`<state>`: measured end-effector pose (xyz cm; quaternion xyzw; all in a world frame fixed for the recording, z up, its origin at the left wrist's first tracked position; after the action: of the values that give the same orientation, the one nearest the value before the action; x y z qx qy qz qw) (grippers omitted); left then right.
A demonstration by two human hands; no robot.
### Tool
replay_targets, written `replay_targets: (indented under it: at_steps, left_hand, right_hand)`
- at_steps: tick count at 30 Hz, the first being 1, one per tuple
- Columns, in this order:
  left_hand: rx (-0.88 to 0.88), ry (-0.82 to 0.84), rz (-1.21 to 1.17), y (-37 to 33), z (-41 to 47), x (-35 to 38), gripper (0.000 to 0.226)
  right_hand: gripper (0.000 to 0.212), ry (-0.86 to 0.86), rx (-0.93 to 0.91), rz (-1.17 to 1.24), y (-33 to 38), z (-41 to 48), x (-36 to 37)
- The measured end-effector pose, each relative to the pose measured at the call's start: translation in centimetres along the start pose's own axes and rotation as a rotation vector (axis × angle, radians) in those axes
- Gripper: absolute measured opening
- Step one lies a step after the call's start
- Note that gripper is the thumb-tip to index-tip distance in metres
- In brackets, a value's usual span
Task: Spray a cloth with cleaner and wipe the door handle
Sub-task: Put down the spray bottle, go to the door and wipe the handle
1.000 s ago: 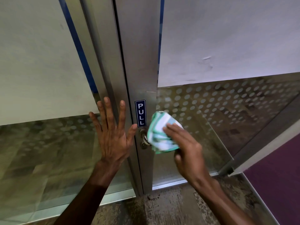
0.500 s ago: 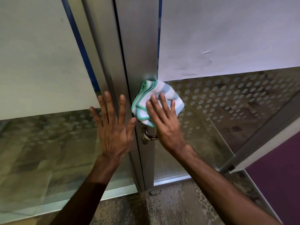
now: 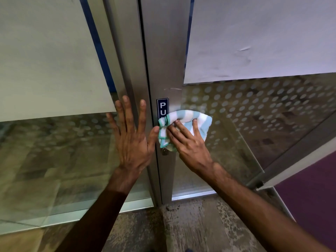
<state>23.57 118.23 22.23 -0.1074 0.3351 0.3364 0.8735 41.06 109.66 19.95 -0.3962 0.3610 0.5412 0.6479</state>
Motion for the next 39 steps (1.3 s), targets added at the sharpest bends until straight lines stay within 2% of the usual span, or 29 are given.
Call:
replay_targets:
  at_steps: [7, 9, 12, 14, 16, 18, 21, 23, 25, 27, 28, 31, 33, 36, 39]
  left_hand:
    - [-0.026, 0.026, -0.011, -0.8, 0.2, 0.2, 0.074]
    - [-0.021, 0.033, -0.012, -1.0, 0.1, 0.2, 0.074]
    - [-0.007, 0.041, -0.014, -1.2, -0.1, 0.2, 0.075]
    - [-0.004, 0.035, -0.013, -1.2, -0.2, 0.2, 0.075]
    - [-0.011, 0.027, -0.017, -1.2, -0.3, 0.0, 0.076]
    - [-0.016, 0.025, -0.025, -1.0, -0.4, -0.2, 0.075]
    - [-0.010, 0.023, -0.033, -0.9, -0.7, -0.3, 0.073]
    - [-0.002, 0.027, -0.031, -0.8, -0.8, -0.3, 0.073]
    - [0.002, 0.033, -0.033, -0.6, -0.9, -0.3, 0.073]
    - [0.010, 0.041, -0.042, -0.5, -0.9, -0.3, 0.071]
    - [0.017, 0.043, -0.050, -0.5, -0.8, -0.4, 0.070]
    - [0.037, 0.049, -0.068, -0.3, -0.8, -0.6, 0.067]
    - [0.053, 0.064, -0.070, -0.1, -0.9, -0.7, 0.068]
    - [0.075, 0.092, -0.031, 0.3, -1.5, -0.4, 0.069]
    - [0.081, 0.093, 0.016, 0.4, -2.4, 0.5, 0.069]
  right_hand:
    - [0.056, 0.215, -0.017, -0.048, -0.4, -0.1, -1.8]
    - [0.051, 0.272, -0.003, -0.040, -0.3, -0.3, -3.1]
    - [0.049, 0.165, 0.046, 0.014, -1.2, -1.8, -5.0]
    - [0.063, 0.051, 0.166, 0.168, -2.7, -3.5, -6.3]
    - [0.075, -0.070, 0.349, 0.439, -4.2, -5.4, -7.5]
    - [0.076, -0.163, 0.534, 0.678, -5.6, -7.1, -8.7]
    - [0.048, -0.205, 0.762, 0.869, -7.5, -8.7, -8.5]
    - [0.036, -0.113, 0.882, 1.089, -8.2, -9.0, -7.7]
    - [0.029, -0.002, 0.885, 1.230, -8.1, -8.8, -7.2]
    - [0.032, 0.053, 0.783, 1.181, -7.5, -8.3, -7.1]
    - [0.037, 0.052, 0.679, 1.070, -7.0, -7.9, -7.2]
    - [0.065, 0.018, 0.305, 0.511, -4.9, -6.4, -5.9]
    - [0.073, 0.063, 0.154, 0.222, -3.1, -5.0, -4.5]
    - [0.062, 0.150, 0.009, 0.104, -0.5, -3.6, -2.4]
    - [0.057, 0.212, -0.013, 0.037, 1.5, -2.9, -0.6]
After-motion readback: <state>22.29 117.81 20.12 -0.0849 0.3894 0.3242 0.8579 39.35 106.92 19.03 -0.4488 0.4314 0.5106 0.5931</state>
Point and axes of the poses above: each hand's wrist, its own z-axis towards the middle knuckle, its own x-axis out of the palm, y = z × x, the point moved 1 cm from there along z, towards the middle knuckle, and after that the axes turned 13 degrees about x, right-handed, at the moved point
